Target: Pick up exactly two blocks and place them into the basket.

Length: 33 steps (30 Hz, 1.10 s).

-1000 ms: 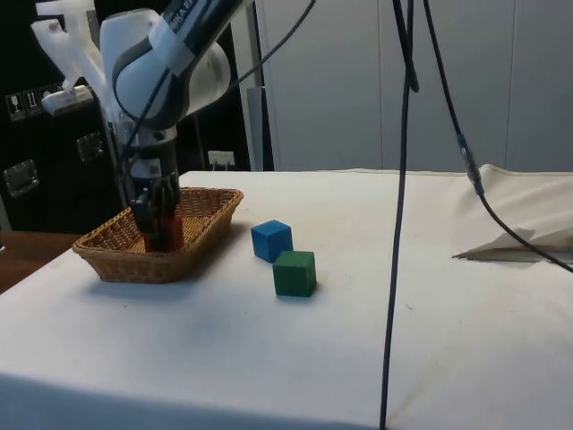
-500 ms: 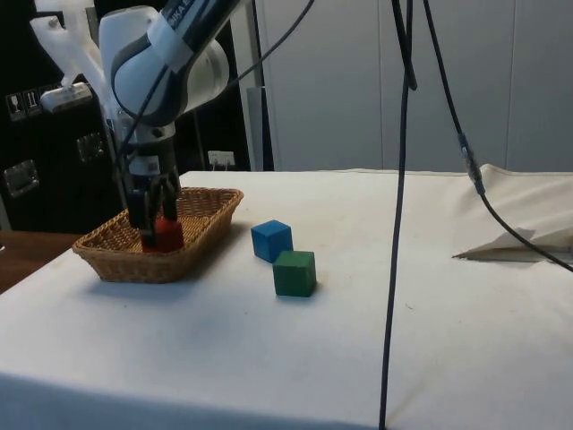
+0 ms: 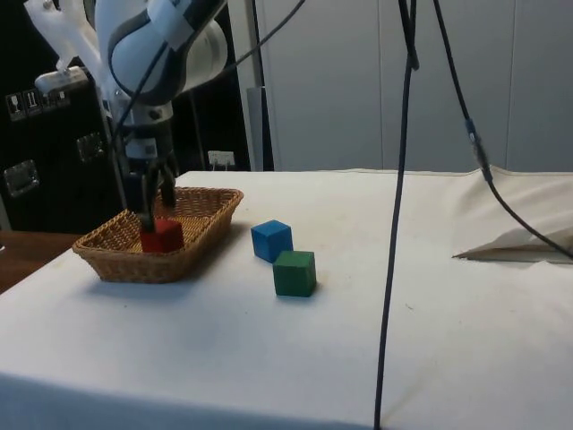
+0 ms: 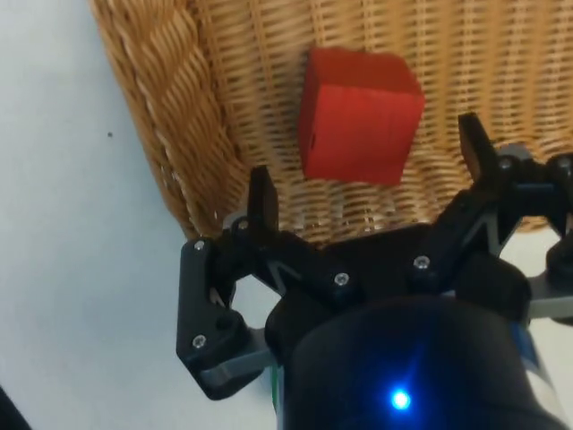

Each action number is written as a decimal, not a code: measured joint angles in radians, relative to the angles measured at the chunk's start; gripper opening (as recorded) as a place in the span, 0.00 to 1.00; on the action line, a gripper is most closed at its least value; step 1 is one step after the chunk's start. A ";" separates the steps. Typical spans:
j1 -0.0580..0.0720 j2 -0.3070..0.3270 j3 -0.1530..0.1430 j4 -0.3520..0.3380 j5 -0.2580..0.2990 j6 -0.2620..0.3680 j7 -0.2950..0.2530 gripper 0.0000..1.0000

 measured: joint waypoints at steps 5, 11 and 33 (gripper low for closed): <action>0.006 -0.043 0.000 -0.039 -0.024 -0.002 0.021 1.00; 0.011 -0.100 0.000 -0.097 -0.040 -0.002 0.031 1.00; 0.020 -0.242 0.001 -0.215 -0.098 -0.013 0.119 1.00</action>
